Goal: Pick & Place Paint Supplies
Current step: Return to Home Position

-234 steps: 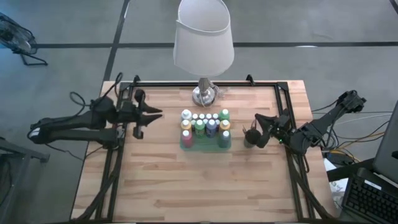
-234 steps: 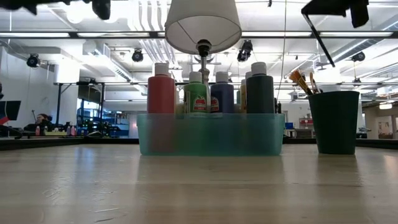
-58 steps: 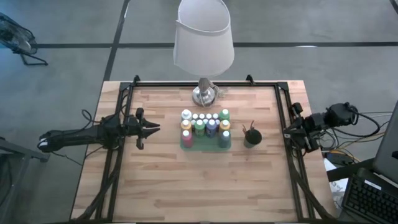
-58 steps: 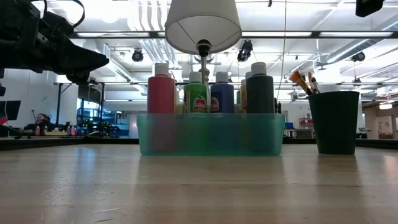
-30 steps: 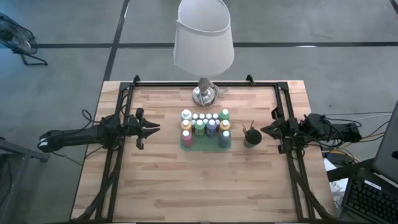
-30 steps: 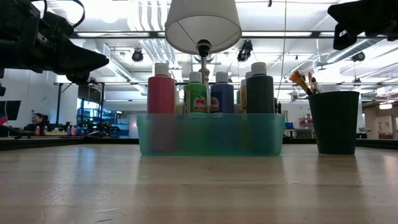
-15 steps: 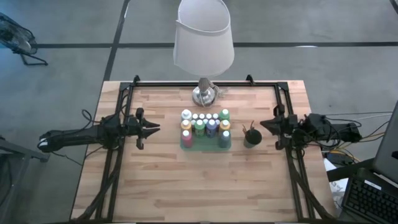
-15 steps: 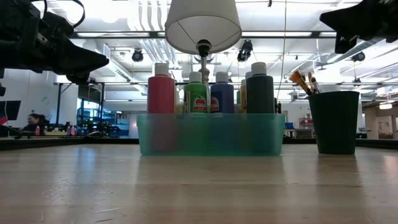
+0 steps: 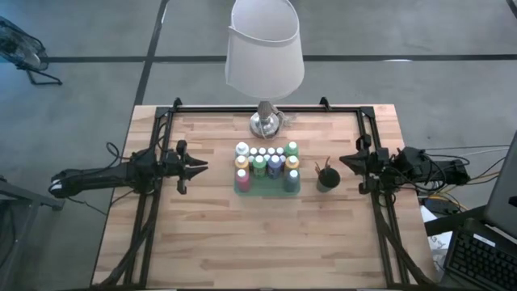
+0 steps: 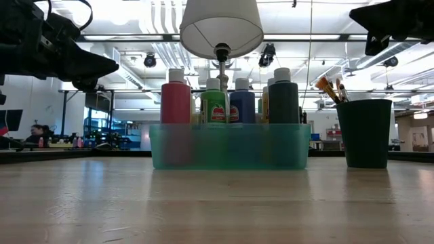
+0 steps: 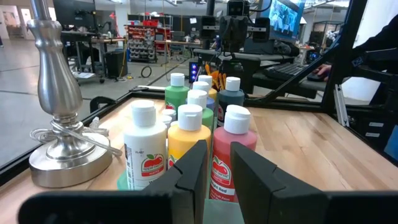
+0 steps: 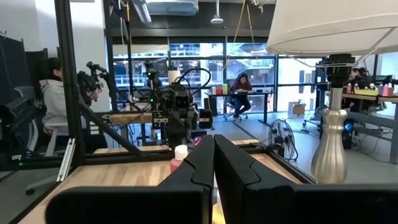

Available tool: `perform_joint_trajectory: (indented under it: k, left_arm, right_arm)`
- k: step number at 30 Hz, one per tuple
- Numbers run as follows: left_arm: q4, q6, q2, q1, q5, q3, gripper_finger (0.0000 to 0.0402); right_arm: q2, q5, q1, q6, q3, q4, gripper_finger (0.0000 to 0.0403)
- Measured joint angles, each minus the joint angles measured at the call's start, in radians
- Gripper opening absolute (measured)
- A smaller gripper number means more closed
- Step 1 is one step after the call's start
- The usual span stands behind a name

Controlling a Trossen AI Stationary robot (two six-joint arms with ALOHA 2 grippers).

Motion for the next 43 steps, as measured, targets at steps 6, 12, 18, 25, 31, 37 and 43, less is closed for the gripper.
perform_joint_trajectory:
  k: [6,12,18,25,31,37,43]
  left_arm:
    - [0.0,0.0,0.0,0.0,0.0,0.0,0.0076]
    - [0.0,0.0,0.0,0.0,0.0,0.0,0.0076]
    - [0.0,0.0,0.0,0.0,0.0,0.0,0.0076]
    - [0.0,0.0,0.0,0.0,0.0,0.0,0.0076]
    - [0.0,0.0,0.0,0.0,0.0,0.0,0.0076]
    - [0.0,0.0,0.0,0.0,0.0,0.0,0.0076]
    - [0.0,0.0,0.0,0.0,0.0,0.0,0.0076]
  right_arm:
    - [0.0,0.0,0.0,0.004,0.0,0.0,0.0008]
    - [0.0,0.0,0.0,0.004,0.001,-0.001,0.0008]
    - [0.0,0.0,0.0,-0.002,0.001,-0.001,0.0008]
    - [0.0,0.0,0.0,-0.004,0.001,-0.002,0.0008]
    - [0.0,0.0,0.0,-0.008,0.001,-0.003,0.0008]
    - [0.0,0.0,0.0,-0.023,0.001,-0.003,0.0008]
    - [0.0,0.0,0.0,-0.023,0.001,-0.003,0.0008]
